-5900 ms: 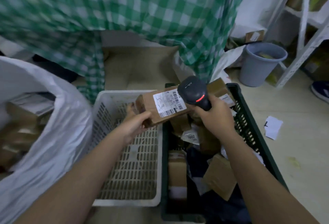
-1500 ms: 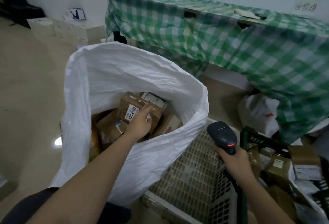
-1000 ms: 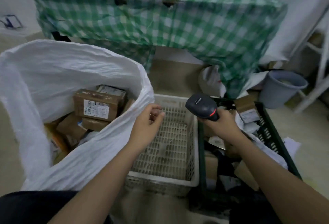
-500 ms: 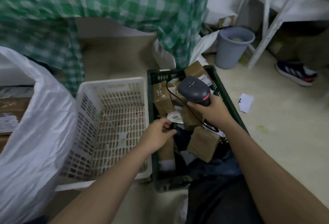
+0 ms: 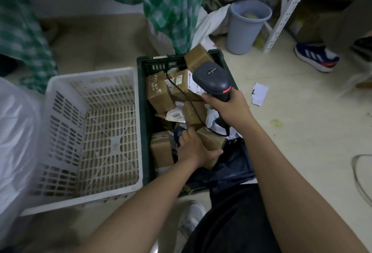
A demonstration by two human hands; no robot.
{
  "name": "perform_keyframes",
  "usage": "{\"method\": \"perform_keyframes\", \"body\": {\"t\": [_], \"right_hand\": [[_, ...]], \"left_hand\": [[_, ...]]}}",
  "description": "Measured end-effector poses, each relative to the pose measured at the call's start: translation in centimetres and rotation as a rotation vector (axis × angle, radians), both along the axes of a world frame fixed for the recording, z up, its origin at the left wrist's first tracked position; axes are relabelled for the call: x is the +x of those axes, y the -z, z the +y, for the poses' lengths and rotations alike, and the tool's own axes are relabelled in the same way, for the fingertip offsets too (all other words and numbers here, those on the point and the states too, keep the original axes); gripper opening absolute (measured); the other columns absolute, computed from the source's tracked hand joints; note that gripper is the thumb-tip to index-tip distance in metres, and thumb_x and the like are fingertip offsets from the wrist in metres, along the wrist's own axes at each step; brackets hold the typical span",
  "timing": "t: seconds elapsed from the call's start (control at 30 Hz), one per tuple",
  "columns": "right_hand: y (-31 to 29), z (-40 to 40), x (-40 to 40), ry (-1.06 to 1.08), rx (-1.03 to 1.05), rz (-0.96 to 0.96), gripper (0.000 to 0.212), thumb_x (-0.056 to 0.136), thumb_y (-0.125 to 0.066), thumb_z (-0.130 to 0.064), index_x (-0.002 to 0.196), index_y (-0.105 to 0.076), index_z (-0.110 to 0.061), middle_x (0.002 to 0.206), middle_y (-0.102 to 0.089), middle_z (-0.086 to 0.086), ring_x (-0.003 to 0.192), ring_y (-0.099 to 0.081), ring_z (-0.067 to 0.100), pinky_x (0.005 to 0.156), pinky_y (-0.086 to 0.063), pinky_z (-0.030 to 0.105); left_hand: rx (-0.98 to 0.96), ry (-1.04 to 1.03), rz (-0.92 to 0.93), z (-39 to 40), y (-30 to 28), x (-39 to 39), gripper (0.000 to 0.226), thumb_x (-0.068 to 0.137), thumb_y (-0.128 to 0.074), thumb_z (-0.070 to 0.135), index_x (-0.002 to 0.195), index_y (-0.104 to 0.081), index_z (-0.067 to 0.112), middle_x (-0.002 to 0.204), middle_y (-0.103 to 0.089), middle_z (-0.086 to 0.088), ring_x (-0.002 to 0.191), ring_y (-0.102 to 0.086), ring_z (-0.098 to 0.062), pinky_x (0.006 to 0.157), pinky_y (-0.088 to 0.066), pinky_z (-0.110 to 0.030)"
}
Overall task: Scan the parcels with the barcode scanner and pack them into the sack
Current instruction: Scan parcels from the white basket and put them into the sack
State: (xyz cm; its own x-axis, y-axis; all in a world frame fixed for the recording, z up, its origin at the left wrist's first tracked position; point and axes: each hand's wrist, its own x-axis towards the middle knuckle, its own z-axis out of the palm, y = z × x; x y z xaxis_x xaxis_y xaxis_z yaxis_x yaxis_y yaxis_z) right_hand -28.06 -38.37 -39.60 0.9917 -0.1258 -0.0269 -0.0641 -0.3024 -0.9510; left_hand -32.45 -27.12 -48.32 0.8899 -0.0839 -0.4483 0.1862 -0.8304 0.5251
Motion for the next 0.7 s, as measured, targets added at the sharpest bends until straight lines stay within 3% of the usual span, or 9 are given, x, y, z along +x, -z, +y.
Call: {"method": "perform_keyframes", "body": {"t": [0.2, 0.3, 0.37, 0.43, 0.5, 0.57, 0.63, 0.7], "right_hand": [[-0.7, 1.6, 0.0, -0.056, 0.01, -0.01, 0.014, 0.083, -0.076, -0.022, 0.091, -0.066, -0.017, 0.076, -0.067, -0.005, 0.072, -0.062, 0.006, 0.064, -0.047, 0.019], [-1.0, 3.2, -0.1, -0.137, -0.022, -0.027, 0.025, 0.084, -0.075, -0.021, 0.106, -0.066, -0.014, 0.09, -0.068, -0.004, 0.084, -0.063, 0.004, 0.071, -0.049, 0.022], [-1.2, 4.7, -0.2, -0.189, -0.07, -0.041, 0.024, 0.084, -0.075, -0.021, 0.104, -0.065, -0.015, 0.09, -0.068, -0.005, 0.084, -0.062, 0.005, 0.07, -0.049, 0.019], [-1.6, 6.3, -0.3, -0.219, -0.095, -0.054, 0.021, 0.084, -0.075, -0.021, 0.101, -0.063, -0.019, 0.088, -0.066, -0.007, 0.08, -0.059, 0.003, 0.07, -0.048, 0.016], [-2.0, 7.9, -0.3, -0.221, -0.107, -0.065, 0.019, 0.084, -0.075, -0.023, 0.097, -0.062, -0.02, 0.086, -0.067, -0.002, 0.078, -0.059, 0.007, 0.07, -0.048, 0.023], [-2.2, 9.2, -0.4, -0.193, -0.102, -0.088, 0.017, 0.083, -0.076, -0.026, 0.091, -0.063, -0.018, 0.079, -0.067, -0.004, 0.074, -0.06, 0.007, 0.062, -0.046, 0.019], [-2.2, 10.3, -0.4, -0.145, -0.066, -0.106, 0.019, 0.082, -0.077, -0.025, 0.091, -0.066, -0.013, 0.078, -0.069, 0.0, 0.075, -0.063, 0.011, 0.063, -0.047, 0.023], [-1.9, 11.2, -0.6, -0.098, -0.021, -0.085, 0.023, 0.081, -0.078, -0.025, 0.093, -0.067, -0.009, 0.084, -0.071, 0.008, 0.079, -0.064, 0.016, 0.068, -0.047, 0.029]], "left_hand": [[-0.151, -0.134, -0.085, 4.7, -2.4, -0.2, 0.089, 0.065, -0.079, 0.049, 0.133, -0.035, 0.013, 0.129, -0.04, -0.005, 0.126, -0.039, -0.024, 0.101, -0.038, -0.036], [-0.238, -0.175, -0.057, 10.5, -4.4, -1.0, 0.089, 0.052, -0.076, 0.057, 0.127, -0.045, 0.02, 0.119, -0.047, 0.002, 0.112, -0.051, -0.017, 0.096, -0.048, -0.038], [-0.298, -0.24, -0.053, 14.5, -5.8, -1.7, 0.088, 0.05, -0.075, 0.059, 0.125, -0.049, 0.023, 0.119, -0.054, 0.001, 0.105, -0.056, -0.015, 0.091, -0.053, -0.039], [-0.399, -0.312, -0.069, 17.8, -7.1, -2.4, 0.07, 0.067, -0.08, 0.044, 0.124, -0.047, 0.021, 0.116, -0.056, 0.003, 0.101, -0.057, -0.013, 0.085, -0.053, -0.029], [-0.498, -0.352, -0.149, 20.5, -8.5, -3.0, 0.056, 0.078, -0.078, 0.027, 0.121, -0.043, 0.024, 0.107, -0.053, 0.012, 0.095, -0.054, -0.004, 0.073, -0.047, -0.012], [-0.506, -0.346, -0.311, 23.0, -9.2, -3.4, 0.065, 0.073, -0.082, 0.03, 0.123, -0.041, 0.028, 0.115, -0.049, 0.012, 0.105, -0.051, -0.004, 0.08, -0.044, -0.009], [-0.332, -0.214, -0.491, 24.8, -9.1, -3.8, 0.082, 0.067, -0.084, 0.036, 0.133, -0.035, 0.03, 0.127, -0.038, 0.01, 0.12, -0.04, -0.008, 0.099, -0.039, -0.024], [-0.112, 0.012, -0.585, 25.5, -7.9, -4.1, 0.088, 0.069, -0.081, 0.032, 0.139, -0.027, 0.028, 0.132, -0.028, 0.008, 0.127, -0.03, -0.015, 0.106, -0.036, -0.038]]}}
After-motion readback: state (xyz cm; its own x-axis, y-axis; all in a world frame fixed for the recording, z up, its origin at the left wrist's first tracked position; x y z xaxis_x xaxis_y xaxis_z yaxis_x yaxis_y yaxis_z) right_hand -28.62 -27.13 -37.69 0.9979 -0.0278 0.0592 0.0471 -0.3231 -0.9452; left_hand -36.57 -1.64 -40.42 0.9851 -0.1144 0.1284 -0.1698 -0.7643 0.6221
